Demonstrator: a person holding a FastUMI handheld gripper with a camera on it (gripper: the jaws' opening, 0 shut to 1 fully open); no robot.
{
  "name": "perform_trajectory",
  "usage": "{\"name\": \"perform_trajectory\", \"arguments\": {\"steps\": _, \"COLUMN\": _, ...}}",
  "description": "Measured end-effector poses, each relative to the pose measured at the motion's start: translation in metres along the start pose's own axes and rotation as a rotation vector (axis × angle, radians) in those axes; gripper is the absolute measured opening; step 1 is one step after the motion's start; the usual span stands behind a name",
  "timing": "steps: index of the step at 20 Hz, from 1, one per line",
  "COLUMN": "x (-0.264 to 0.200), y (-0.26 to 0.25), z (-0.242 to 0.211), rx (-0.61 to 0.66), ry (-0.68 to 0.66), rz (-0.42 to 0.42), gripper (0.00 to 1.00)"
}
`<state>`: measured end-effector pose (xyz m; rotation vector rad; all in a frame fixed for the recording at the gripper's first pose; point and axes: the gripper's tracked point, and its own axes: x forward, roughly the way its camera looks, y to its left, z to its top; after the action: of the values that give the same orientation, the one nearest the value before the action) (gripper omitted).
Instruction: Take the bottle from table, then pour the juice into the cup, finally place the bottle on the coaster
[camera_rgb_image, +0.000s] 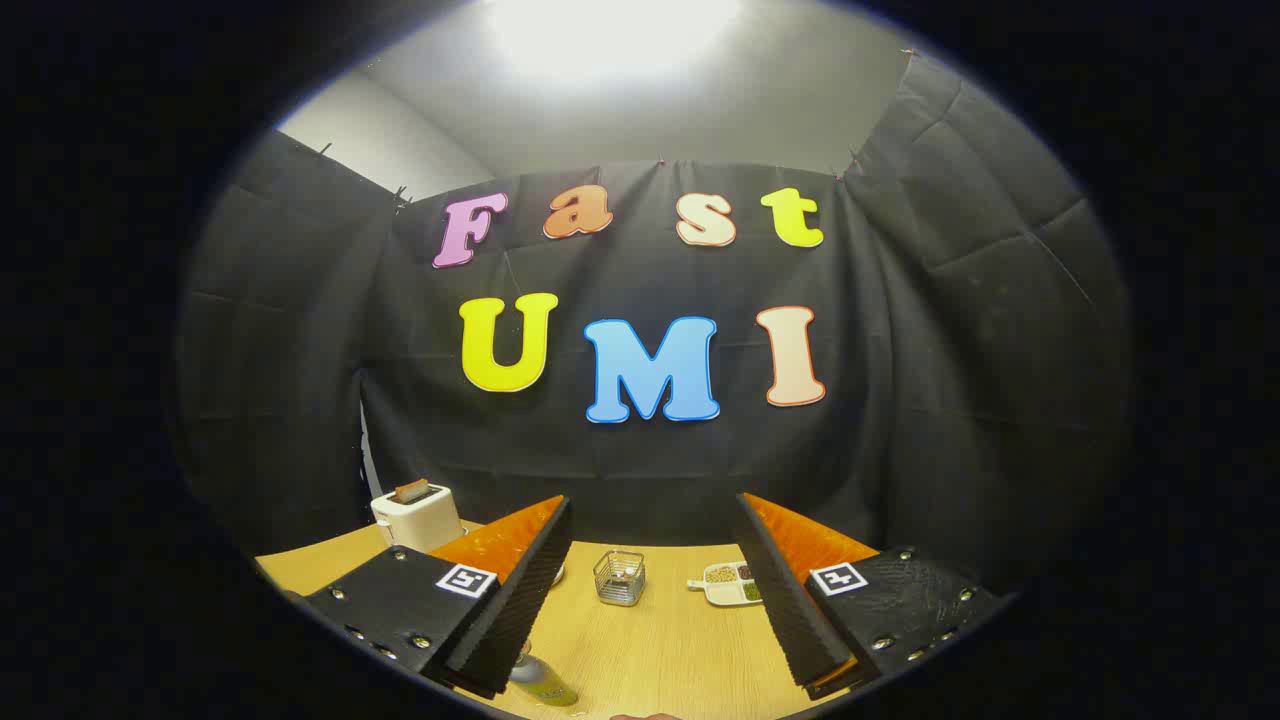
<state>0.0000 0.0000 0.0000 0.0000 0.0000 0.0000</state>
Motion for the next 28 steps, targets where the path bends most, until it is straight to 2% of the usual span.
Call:
{"name": "perform_trajectory", "arguments": {"steps": 19, "x": -0.002, "y": 0.015, "z": -0.005, "rx": -0.006, "ry": 0.039, "rz": 0.025, "gripper": 0.98}}
{"name": "perform_trajectory", "arguments": {"steps": 22, "x": -0.005, "y": 0.021, "z": -0.016, "rx": -0.004, "ry": 0.032, "rz": 0.029, "gripper": 0.98}}
{"name": "perform_trajectory", "arguments": {"steps": 28, "x": -0.007, "y": 0.041, "z": -0.071, "rx": 0.017, "ry": 0.052, "rz": 0.071, "gripper": 0.98}}
